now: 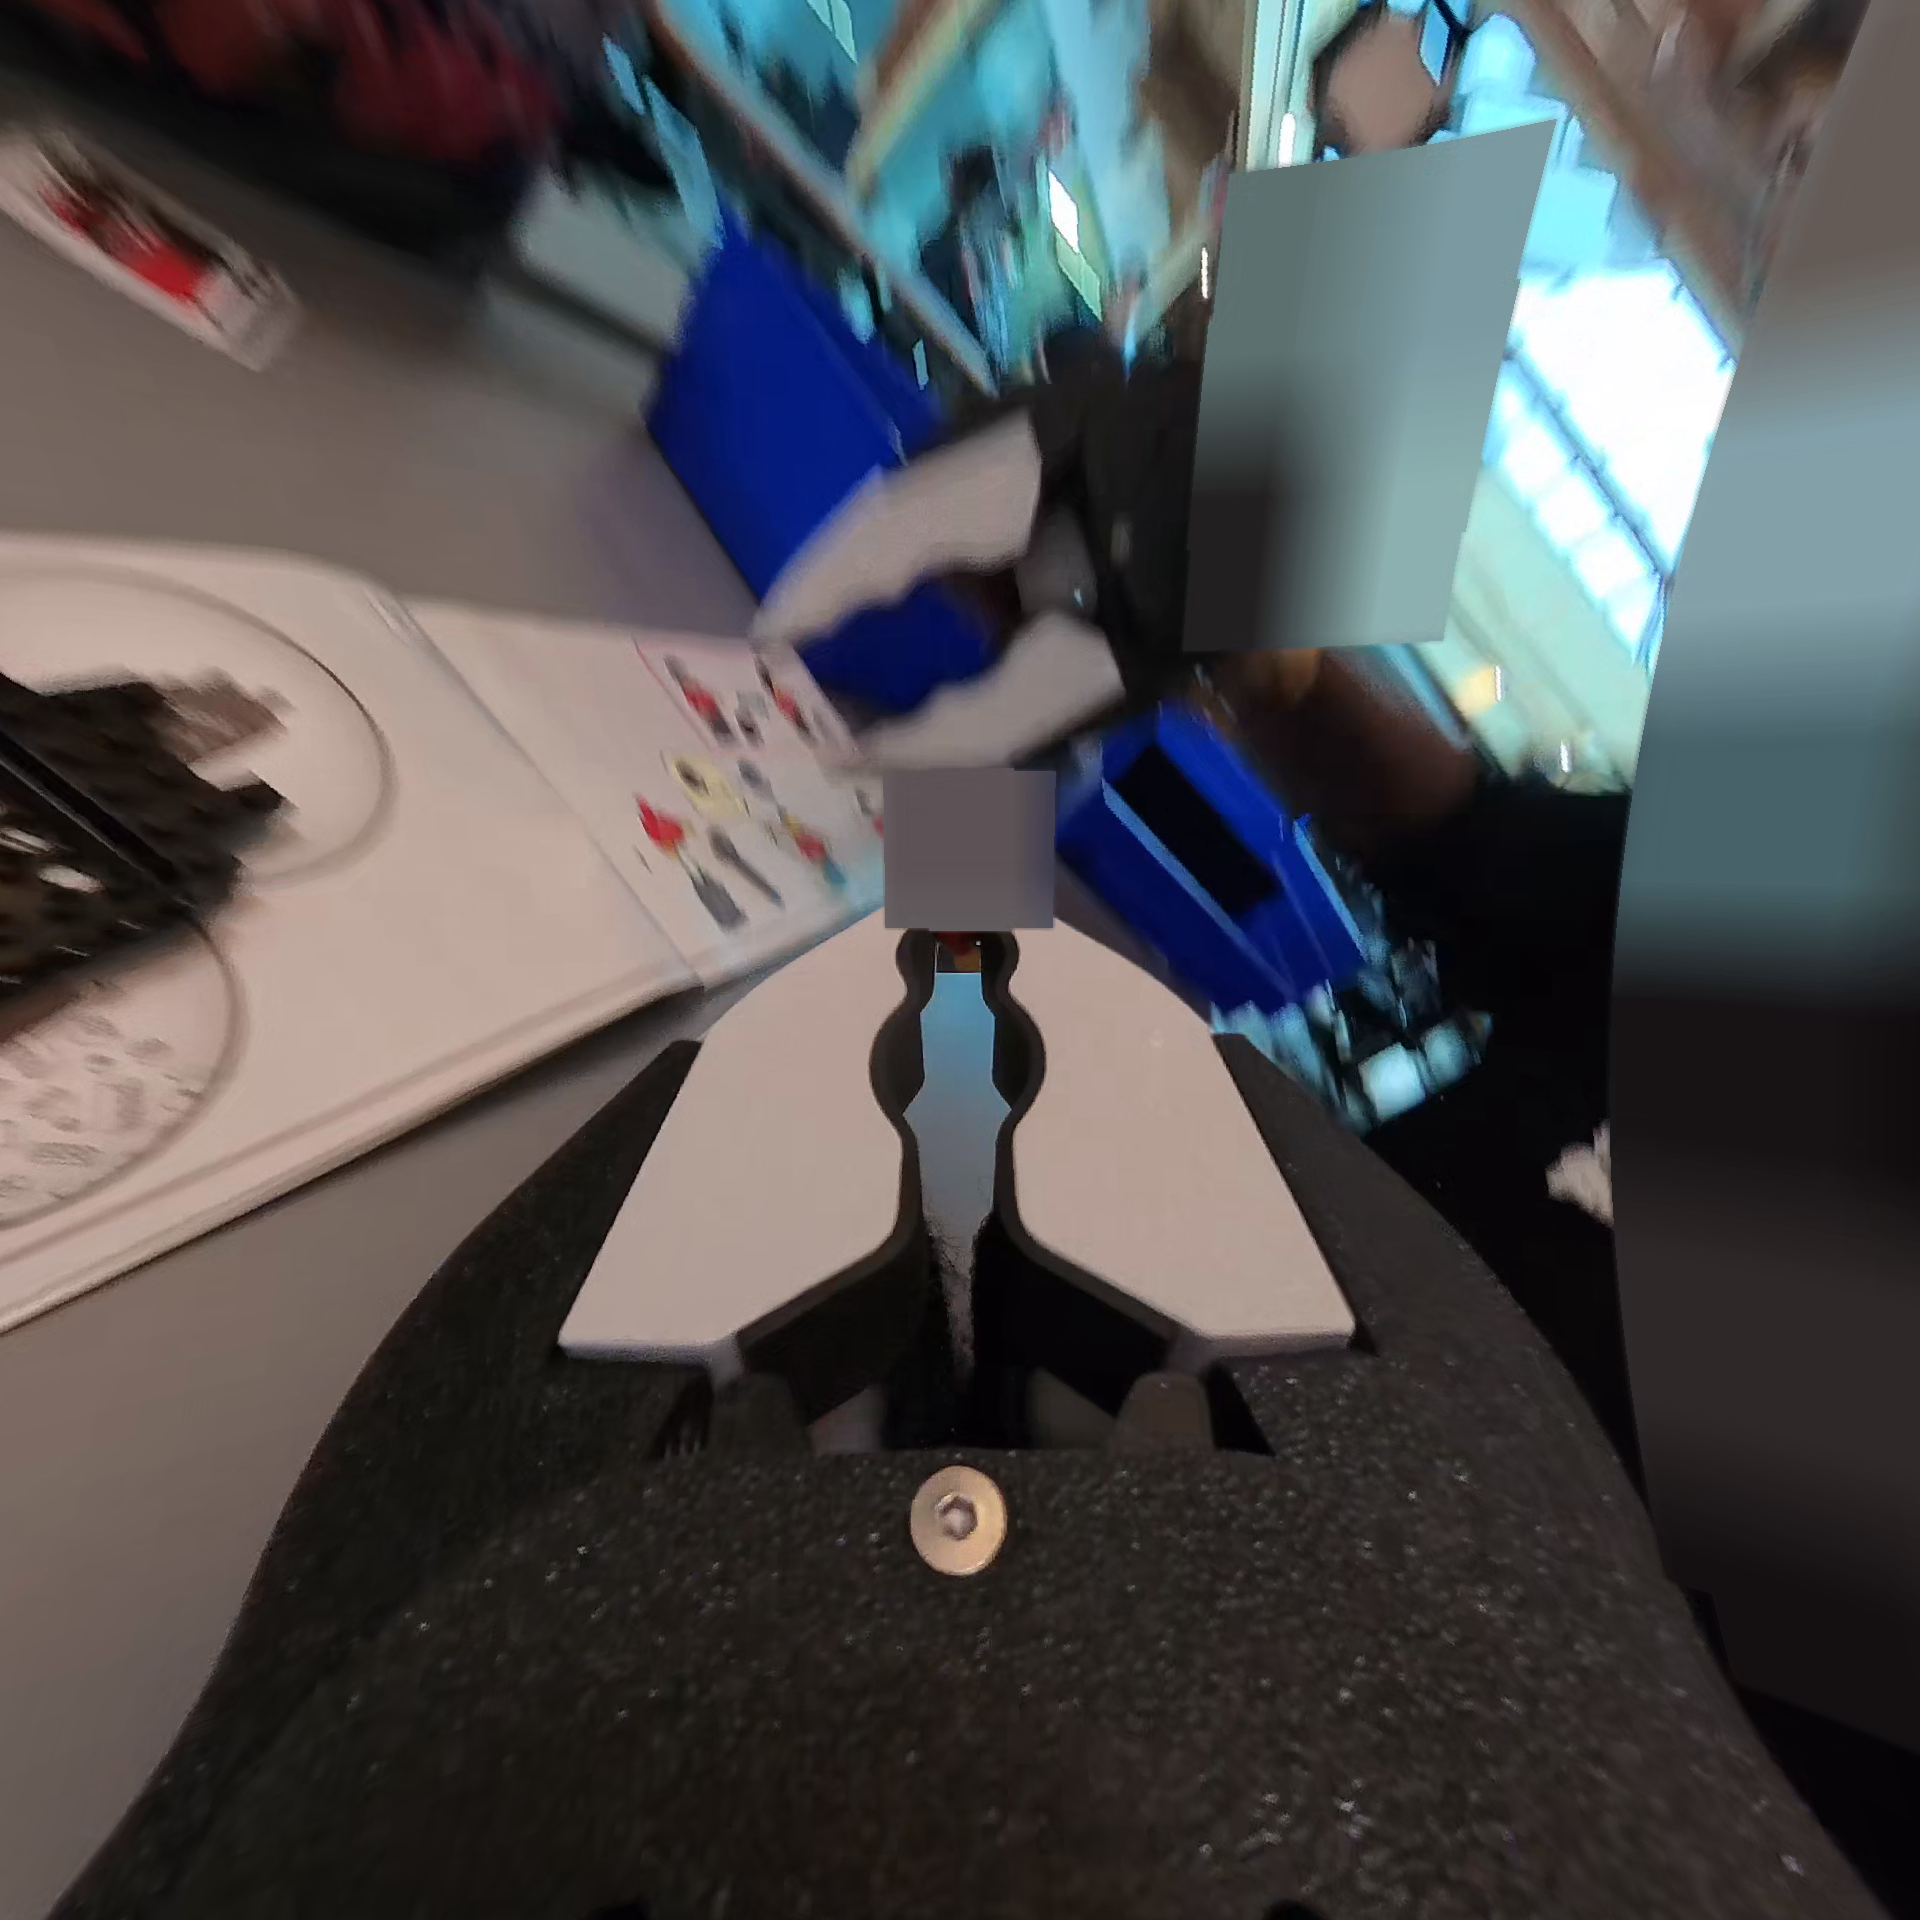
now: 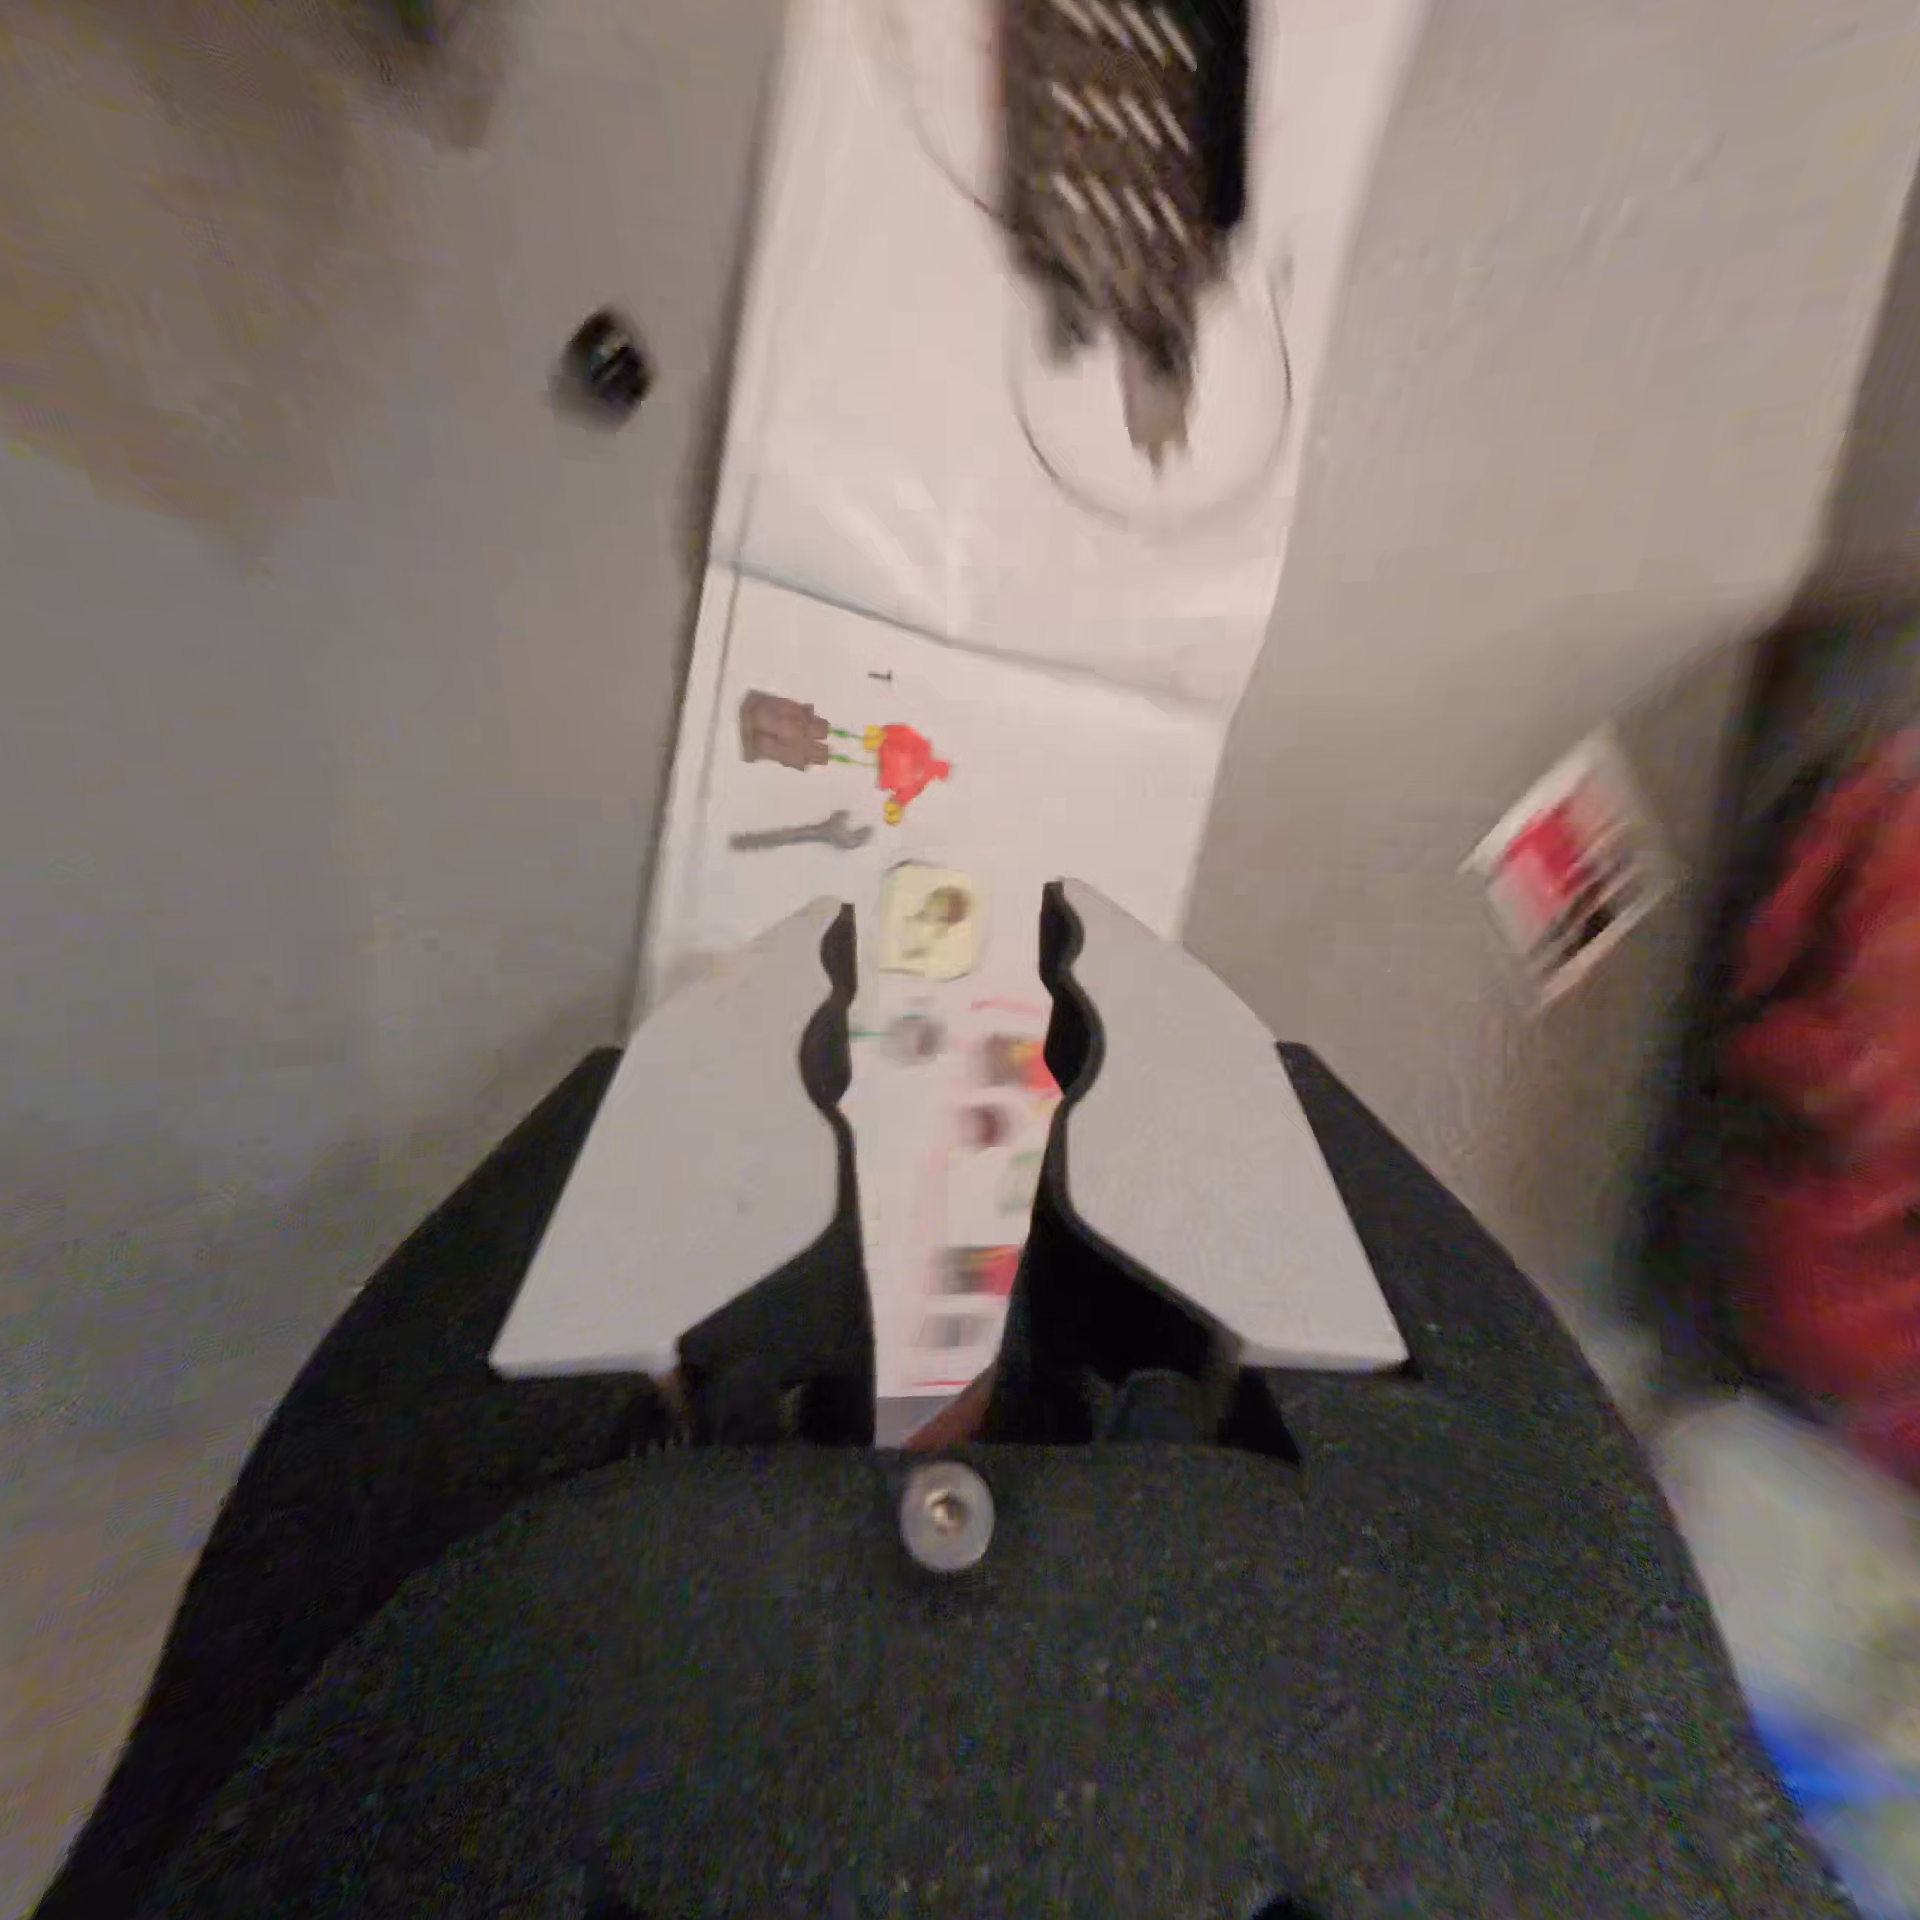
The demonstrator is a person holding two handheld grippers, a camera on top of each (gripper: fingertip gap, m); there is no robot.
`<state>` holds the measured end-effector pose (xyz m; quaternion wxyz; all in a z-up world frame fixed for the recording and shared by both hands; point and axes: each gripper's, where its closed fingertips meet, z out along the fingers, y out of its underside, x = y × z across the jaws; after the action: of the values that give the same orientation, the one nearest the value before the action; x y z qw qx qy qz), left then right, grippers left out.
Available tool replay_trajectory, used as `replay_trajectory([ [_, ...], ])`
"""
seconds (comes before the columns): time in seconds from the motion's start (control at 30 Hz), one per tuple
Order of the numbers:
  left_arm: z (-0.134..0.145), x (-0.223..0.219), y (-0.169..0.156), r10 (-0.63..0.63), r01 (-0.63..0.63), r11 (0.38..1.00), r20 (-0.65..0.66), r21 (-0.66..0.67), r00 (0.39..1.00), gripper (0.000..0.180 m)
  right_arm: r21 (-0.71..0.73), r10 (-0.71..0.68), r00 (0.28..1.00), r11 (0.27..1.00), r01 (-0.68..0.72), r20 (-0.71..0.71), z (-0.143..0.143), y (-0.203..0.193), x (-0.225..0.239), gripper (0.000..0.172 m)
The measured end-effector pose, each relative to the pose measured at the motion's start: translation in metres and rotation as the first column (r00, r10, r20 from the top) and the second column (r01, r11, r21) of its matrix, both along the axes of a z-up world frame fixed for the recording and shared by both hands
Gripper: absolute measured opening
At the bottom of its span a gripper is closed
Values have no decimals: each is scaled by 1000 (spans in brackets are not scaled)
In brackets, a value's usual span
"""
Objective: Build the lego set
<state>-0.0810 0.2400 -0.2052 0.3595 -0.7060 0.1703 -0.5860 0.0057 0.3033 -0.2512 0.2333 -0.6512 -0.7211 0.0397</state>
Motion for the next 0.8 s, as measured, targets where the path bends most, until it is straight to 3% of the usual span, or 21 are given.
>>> replay_trajectory([
  [0.07, 5, -9, 12, 113, -114, 993, 52, 15, 992, 7, -295, -397, 908, 891, 346, -135, -10, -22, 1, 35],
  [0.13, 5, -18, 20, 208, -210, 977, 62, 29, 976, 7, -486, -622, 730, 749, 450, -283, -11, -32, -9, 33],
  [0.2, 6, -28, 28, 293, -297, 953, 77, 53, 953, 7, -463, -720, 611, 687, 561, -329, -21, -27, -1, 27],
  [0.3, 12, -32, 31, 355, -365, 926, 107, 95, 929, 7, -417, -776, 530, 631, 655, -342, -29, -22, 3, 27],
  [0.43, 18, -33, 29, 406, -423, 885, 121, 192, 906, 7, -373, -785, 553, 620, 691, -280, -40, -22, -4, 31],
  [0.53, 19, -32, 28, 423, -432, 866, 93, 251, 901, 7, -344, -788, 550, 616, 709, -276, -41, -18, -4, 20],
  [0.63, 16, -29, 27, 432, -424, 854, 44, 301, 901, 7, -327, -766, 598, 642, 694, -235, -42, -23, -11, 3],
  [0.8, 15, -19, 23, 408, -389, 858, 17, 335, 913, 7, -318, -742, 658, 659, 681, -127, -43, -23, -13, 3],
])
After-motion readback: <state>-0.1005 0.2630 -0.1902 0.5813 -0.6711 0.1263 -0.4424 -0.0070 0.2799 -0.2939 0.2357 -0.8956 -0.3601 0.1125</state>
